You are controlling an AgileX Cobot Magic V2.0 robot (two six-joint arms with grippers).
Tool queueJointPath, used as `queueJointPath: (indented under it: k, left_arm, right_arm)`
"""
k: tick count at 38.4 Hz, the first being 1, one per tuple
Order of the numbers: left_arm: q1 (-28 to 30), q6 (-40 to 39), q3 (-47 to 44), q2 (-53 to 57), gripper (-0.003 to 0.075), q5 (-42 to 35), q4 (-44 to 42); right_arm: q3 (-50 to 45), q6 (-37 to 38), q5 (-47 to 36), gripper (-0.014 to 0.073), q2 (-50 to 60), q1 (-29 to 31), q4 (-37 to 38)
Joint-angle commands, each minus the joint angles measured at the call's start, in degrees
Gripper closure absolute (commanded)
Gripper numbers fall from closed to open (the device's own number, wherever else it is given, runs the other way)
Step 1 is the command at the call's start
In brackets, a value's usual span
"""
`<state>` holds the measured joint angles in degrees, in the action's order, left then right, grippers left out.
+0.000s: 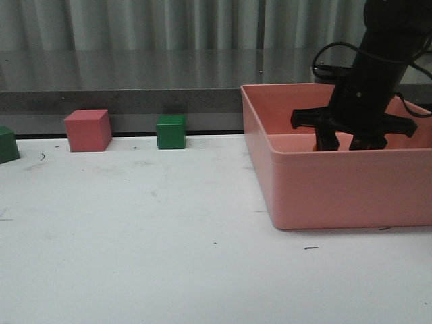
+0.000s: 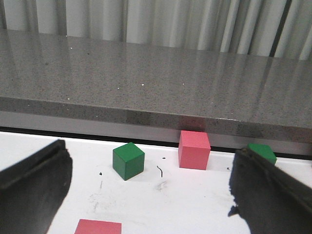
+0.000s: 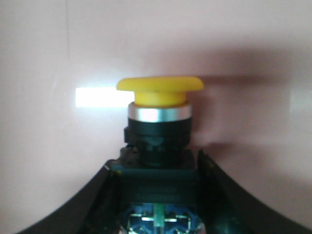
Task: Place and stand button with both arms
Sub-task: 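Lift the button out of the bin and carry it toward the cubes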
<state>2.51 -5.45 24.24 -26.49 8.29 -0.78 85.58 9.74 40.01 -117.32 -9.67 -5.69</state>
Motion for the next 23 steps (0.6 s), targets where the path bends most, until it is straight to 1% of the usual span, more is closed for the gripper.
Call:
queueJointPath:
  k: [1, 7, 14, 19, 23]
  left_arm:
    - [-0.4, -0.5, 2.0, -0.7, 0.0103, -4.8, 0.2]
    - [-0.4, -0.5, 2.0, -0.7, 0.0103, -4.8, 0.2]
    - [-0.4, -0.5, 2.0, -0.7, 0.0103, -4.8, 0.2]
    - [-0.4, -0.5, 2.0, -0.7, 0.0103, -4.8, 0.2]
    - [-0.4, -0.5, 2.0, -0.7, 0.0103, -4.8, 0.2]
  right_arm:
    - [1.7, 0.2, -0.8, 0.0333, 7.6, -0.2, 0.1]
    - [1.7, 0.2, 0.3, 0.0333, 14.5, -1.0, 0.1]
    - [1.7, 0.2, 2.6, 0.0333, 20.4, -4.3, 0.1]
    - [1.7, 0.2, 2.8, 0.0333, 21.9, -8.9, 0.1]
    - [2.3, 0.2, 2.7, 0.0333, 21.7, -13.9, -0.1]
